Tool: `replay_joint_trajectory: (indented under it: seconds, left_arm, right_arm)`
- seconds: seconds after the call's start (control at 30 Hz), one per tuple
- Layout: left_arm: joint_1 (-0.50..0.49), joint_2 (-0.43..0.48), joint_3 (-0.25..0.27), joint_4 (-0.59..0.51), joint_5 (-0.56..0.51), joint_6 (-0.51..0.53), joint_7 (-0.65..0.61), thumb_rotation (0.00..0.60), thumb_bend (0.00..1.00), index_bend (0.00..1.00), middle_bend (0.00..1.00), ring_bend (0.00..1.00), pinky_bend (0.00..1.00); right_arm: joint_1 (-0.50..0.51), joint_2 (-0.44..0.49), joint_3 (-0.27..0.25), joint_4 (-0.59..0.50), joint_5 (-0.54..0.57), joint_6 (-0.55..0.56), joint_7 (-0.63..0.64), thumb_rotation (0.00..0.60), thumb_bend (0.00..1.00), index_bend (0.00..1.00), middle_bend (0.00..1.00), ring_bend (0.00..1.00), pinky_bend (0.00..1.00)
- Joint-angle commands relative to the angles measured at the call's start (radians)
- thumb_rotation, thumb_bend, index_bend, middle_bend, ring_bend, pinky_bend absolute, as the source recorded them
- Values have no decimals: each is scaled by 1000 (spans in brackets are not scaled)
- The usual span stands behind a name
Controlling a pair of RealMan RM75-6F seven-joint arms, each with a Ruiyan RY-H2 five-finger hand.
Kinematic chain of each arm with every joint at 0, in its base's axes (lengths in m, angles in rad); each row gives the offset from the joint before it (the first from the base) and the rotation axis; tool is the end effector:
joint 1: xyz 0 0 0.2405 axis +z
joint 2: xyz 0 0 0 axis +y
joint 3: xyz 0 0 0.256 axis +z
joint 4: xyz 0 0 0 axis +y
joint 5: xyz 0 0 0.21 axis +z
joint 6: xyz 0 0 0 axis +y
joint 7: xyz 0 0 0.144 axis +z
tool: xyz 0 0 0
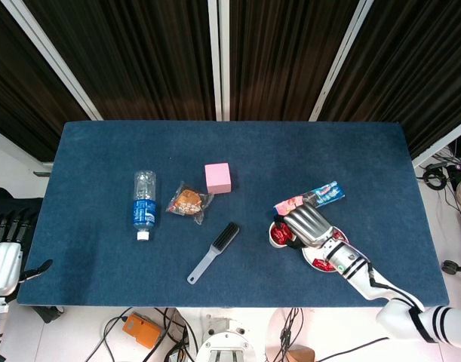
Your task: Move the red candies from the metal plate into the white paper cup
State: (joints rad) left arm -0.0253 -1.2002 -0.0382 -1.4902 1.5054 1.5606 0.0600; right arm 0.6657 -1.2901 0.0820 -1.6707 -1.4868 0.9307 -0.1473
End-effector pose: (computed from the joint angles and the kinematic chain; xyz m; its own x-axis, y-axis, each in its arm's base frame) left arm -0.3333 0.1601 0.1523 0.4877 -0.0361 0.8723 0.8727 0.0479 -0.4859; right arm -0.1548 -0.2981 0.0320 0.5267 -0.2648 0.8078 -0.7498 -0.5924 0.2946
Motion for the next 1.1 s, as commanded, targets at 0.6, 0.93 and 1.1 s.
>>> replay_joint_trajectory:
  seconds: [0.6, 0.93, 1.1]
  left_arm:
    - [-6, -2, -4, 1, 2, -5, -1, 600, 0, 100, 57, 0, 0]
    - [-17, -3, -6, -9, 11, -10, 9, 600, 0, 100, 57, 0, 0]
    - [-18, -4, -4, -15, 17, -8, 15, 600, 0, 99, 57, 0, 0]
  right_arm:
    - [-48, 41, -11, -25, 18, 85, 9, 600, 315, 482, 809, 963, 1000]
    - [-199, 172, -79, -25, 18, 237, -29, 600, 316, 517, 809, 963, 1000]
    - [-228, 175, -103, 16, 58, 211, -50, 600, 317, 518, 809, 963, 1000]
